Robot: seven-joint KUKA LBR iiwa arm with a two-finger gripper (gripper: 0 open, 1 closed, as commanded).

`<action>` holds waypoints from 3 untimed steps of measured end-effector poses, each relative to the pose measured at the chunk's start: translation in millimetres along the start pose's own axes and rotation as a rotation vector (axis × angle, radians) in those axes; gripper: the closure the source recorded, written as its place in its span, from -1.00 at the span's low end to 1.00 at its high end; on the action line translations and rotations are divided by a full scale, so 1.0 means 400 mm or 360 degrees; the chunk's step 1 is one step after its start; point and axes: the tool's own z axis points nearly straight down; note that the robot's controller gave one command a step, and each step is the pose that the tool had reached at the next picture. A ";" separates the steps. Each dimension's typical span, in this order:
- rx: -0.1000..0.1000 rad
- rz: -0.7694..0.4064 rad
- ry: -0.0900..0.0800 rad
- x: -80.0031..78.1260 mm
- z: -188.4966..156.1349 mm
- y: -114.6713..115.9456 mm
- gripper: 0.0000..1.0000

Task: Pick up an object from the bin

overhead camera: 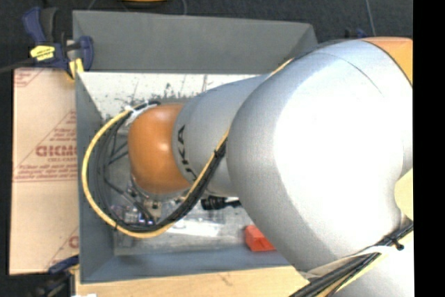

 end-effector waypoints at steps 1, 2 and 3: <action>0.0000 0.0004 -0.0001 -0.001 0.000 0.000 1.00; -0.0005 0.0003 -0.0007 -0.008 -0.198 0.001 1.00; -0.0003 -0.0001 -0.0005 -0.015 -0.319 0.002 1.00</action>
Offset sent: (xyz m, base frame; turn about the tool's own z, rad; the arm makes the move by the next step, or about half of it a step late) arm 0.0000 0.0000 0.0000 0.0000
